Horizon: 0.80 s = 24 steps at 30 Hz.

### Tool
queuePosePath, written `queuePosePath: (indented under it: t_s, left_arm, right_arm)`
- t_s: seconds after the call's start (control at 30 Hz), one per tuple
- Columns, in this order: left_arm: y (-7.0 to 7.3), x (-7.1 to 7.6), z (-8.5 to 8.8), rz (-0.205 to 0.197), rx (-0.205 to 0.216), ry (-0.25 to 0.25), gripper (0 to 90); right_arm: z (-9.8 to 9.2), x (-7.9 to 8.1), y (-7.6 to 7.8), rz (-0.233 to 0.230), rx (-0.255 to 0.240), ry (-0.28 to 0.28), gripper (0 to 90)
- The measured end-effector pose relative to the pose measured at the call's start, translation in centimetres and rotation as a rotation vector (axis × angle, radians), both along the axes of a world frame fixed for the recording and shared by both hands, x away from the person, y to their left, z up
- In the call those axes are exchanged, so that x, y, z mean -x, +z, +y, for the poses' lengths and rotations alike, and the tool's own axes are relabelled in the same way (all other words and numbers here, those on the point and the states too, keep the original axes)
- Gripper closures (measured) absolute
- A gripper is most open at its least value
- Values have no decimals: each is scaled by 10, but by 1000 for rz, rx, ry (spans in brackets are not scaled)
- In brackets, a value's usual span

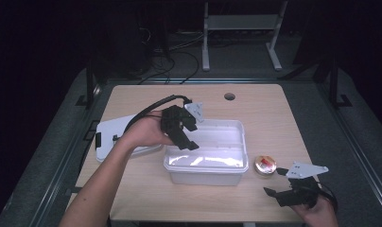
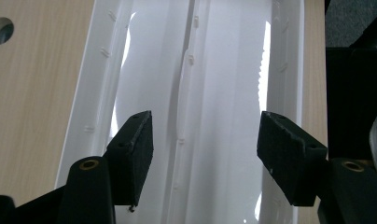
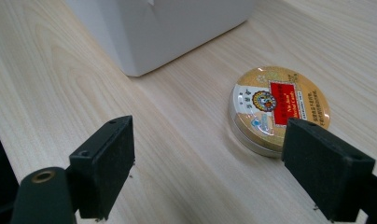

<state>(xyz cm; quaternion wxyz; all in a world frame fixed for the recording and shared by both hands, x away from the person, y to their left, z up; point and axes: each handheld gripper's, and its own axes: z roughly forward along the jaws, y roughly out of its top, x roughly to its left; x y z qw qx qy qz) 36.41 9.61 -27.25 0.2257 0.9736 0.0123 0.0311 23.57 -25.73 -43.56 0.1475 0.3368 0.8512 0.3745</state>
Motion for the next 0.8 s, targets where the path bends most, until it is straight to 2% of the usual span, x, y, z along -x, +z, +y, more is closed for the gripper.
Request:
queuePosePath:
  t_s: [0.43, 0.67, 0.8]
  left_arm:
    - [-22, -18, -24, 60, -54, -33, 478]
    - [-29, -23, -33, 67, -84, -56, 556]
    - [-33, -24, -37, 75, -116, -67, 603]
  right_arm:
    - [0, -1, 0, 0, -2, 5, 167]
    - [-1, -1, 0, -1, -5, 7, 167]
    - [0, -1, 0, 3, -3, 12, 168]
